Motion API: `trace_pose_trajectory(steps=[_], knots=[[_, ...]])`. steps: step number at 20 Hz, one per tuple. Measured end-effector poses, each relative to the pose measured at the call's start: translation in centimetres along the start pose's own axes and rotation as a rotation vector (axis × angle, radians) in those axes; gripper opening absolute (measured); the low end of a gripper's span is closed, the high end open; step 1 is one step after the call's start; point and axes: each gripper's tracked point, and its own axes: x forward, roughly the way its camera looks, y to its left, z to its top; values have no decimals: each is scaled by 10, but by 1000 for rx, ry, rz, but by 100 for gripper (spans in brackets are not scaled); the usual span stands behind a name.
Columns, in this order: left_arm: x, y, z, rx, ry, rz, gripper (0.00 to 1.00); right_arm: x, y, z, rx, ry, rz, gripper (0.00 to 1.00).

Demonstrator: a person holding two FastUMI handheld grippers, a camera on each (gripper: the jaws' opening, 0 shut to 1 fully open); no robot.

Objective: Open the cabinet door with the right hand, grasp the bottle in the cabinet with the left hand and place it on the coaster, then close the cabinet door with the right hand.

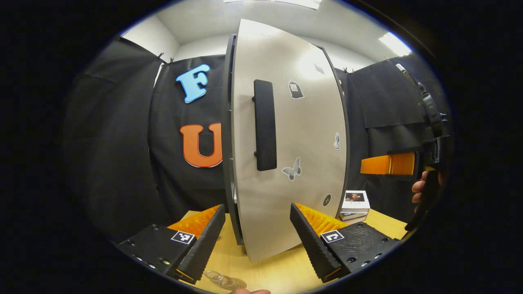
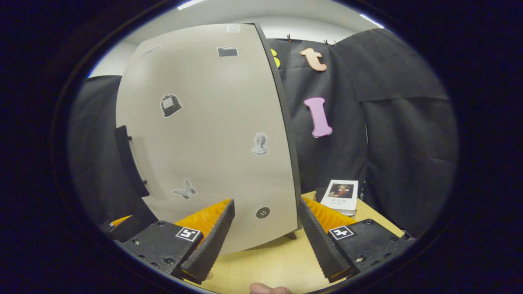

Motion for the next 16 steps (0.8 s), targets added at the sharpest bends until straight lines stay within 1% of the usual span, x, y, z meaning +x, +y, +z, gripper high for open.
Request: trace_pose_trajectory(steps=[1, 2, 3, 4, 6, 7, 9, 13, 14, 15, 16], knots=[[2, -2, 1, -14, 4, -1, 96, 0, 0, 0, 7, -2, 4, 99], [6, -5, 4, -23, 3, -1, 96, 0, 3, 0, 15, -7, 21, 95], [8, -4, 7, -24, 1, 6, 96, 0, 6, -1, 17, -5, 37, 99], [10, -3, 11, -22, -6, 17, 96, 1, 3, -2, 10, -6, 39, 99], [15, -2, 18, -26, -10, 37, 96, 3, -6, 1, -2, -12, 1, 99], [18, -6, 20, -31, -16, 34, 96, 2, -6, 4, -4, -21, -1, 99], [23, -7, 24, -27, -22, 53, 96, 1, 1, 10, -19, -56, 33, 99], [26, -11, 38, -35, -52, 75, 97, -3, 2, 19, -124, -131, 50, 99], [25, -8, 40, -31, -56, 88, 96, -3, 3, 19, -135, -135, 62, 95], [27, -8, 39, -31, -54, 90, 96, -5, 7, 19, -131, -141, 86, 99], [29, -10, 35, -39, -41, 91, 96, -4, 13, 22, -126, -151, 116, 99]])
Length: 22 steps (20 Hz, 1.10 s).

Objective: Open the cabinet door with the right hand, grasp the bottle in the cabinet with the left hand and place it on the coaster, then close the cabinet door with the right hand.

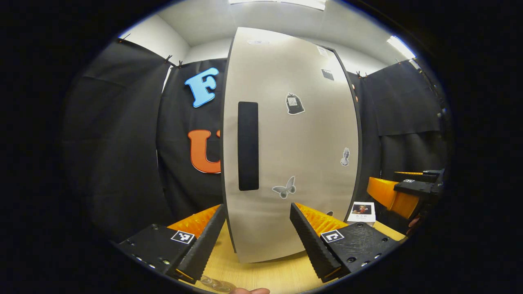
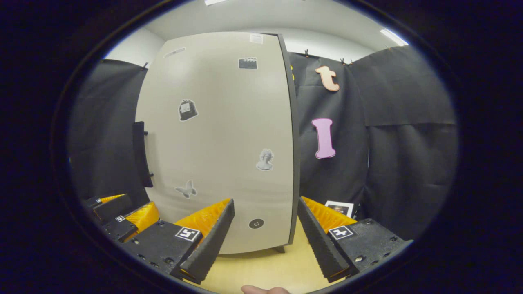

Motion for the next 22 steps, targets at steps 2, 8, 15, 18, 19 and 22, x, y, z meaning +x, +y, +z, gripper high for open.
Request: trace_pose_trajectory(steps=[2, 8, 15, 18, 19, 22], knots=[[1, 1, -5, -20, 20, 12, 96, 0, 3, 5, -5, -23, 22, 99], [7, 3, 29, -25, -54, 59, 96, 10, 13, 3, -23, -18, 68, 99], [20, -9, 34, -10, -71, 22, 96, 27, 26, -4, -55, 23, 107, 99], [22, -2, 31, -16, -53, 42, 96, 31, 29, -6, -62, 35, 114, 99], [22, 0, 30, -19, -47, 47, 96, 34, 31, -8, -67, 44, 118, 99], [22, 2, 28, -8, -51, 53, 96, 37, 34, -7, -67, 44, 119, 95]])
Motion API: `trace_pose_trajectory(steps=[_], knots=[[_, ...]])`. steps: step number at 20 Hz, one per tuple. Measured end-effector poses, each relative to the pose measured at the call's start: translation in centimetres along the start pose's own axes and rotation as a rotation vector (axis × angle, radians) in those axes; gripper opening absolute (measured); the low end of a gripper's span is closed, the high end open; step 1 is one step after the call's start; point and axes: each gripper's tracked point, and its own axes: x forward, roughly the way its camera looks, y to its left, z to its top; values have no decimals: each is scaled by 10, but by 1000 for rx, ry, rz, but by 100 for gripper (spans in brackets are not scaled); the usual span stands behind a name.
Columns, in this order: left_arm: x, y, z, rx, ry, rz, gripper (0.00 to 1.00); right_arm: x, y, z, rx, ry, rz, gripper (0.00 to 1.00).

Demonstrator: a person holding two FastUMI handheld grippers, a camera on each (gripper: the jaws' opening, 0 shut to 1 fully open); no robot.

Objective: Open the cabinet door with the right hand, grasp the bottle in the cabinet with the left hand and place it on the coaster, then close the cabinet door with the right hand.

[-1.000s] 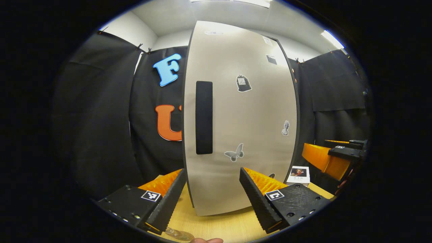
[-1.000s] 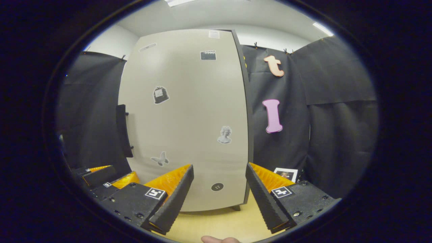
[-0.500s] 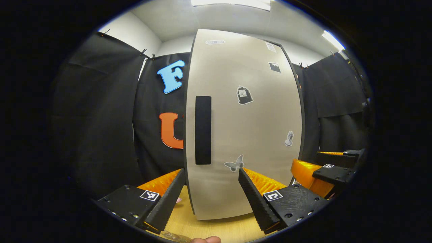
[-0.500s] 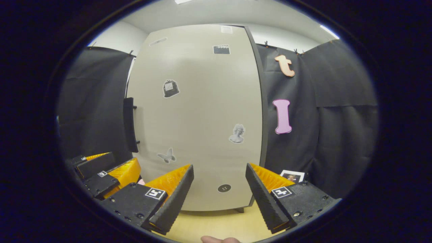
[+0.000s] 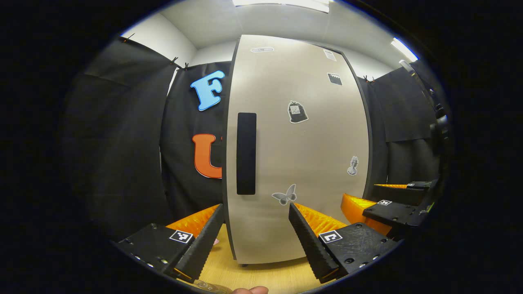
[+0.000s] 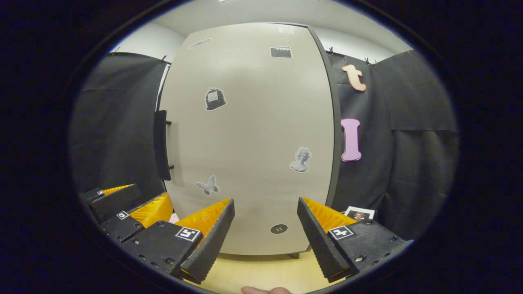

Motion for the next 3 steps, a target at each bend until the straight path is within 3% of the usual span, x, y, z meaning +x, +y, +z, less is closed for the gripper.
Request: trace_pose_trajectory(steps=[3], knots=[[-2, 4, 1, 4, -8, 15, 96, 1, 3, -4, -1, 14, 18, 99]])
